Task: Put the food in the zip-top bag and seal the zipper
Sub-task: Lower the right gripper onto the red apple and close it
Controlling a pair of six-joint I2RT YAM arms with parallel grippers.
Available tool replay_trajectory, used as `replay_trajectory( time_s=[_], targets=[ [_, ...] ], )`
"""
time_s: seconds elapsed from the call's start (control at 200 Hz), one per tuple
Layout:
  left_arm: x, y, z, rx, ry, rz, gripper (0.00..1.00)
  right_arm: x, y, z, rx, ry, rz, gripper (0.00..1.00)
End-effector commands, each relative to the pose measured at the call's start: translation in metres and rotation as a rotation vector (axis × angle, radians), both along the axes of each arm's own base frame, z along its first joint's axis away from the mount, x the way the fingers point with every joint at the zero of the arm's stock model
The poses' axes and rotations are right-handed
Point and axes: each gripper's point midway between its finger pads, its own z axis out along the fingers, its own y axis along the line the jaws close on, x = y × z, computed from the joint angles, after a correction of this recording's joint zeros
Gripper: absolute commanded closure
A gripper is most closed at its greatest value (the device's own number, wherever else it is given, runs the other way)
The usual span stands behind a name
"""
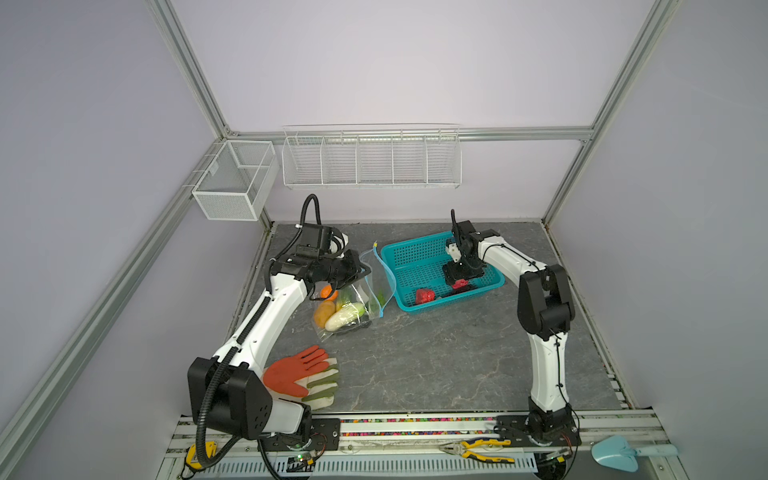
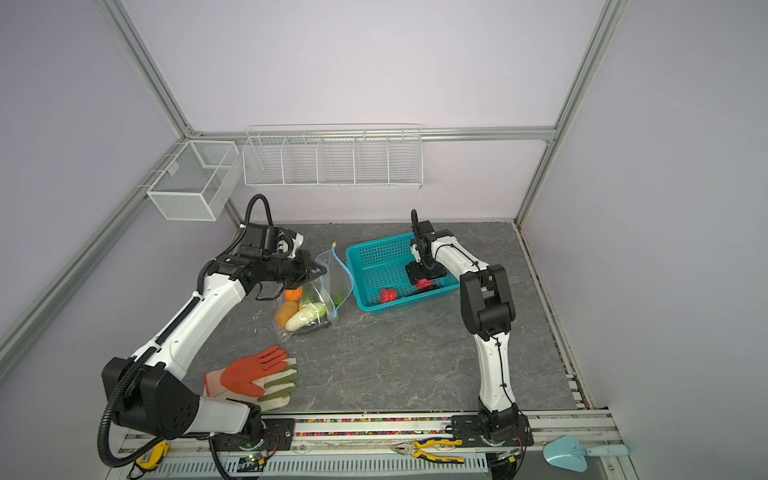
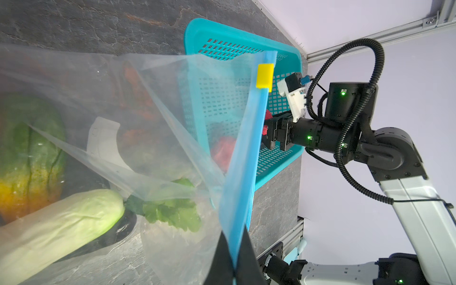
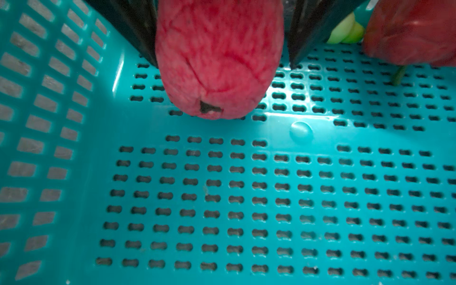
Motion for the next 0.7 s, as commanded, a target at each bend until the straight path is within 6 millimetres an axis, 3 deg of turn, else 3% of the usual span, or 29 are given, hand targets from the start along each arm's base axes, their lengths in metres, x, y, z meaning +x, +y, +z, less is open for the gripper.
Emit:
replay_trajectory(
  time_s=[0.0,0.4,0.695],
  targets=[
    [0.0,-0.002,-0.005,-0.003,0.014,-0.007,1.0,0.003,0.005,0.003,0.023,0.0,0.001,0.24],
    [0.0,-0.002,-0.009,-0.001,0.021,-0.007,1.0,0.006,0.01,0.011,0.049,-0.017,0.002,0.36],
    [0.001,-0.003,-0.013,0.001,0.026,-0.007,1.0,0.007,0.018,0.037,0.119,-0.07,0.002,0.38]
  ],
)
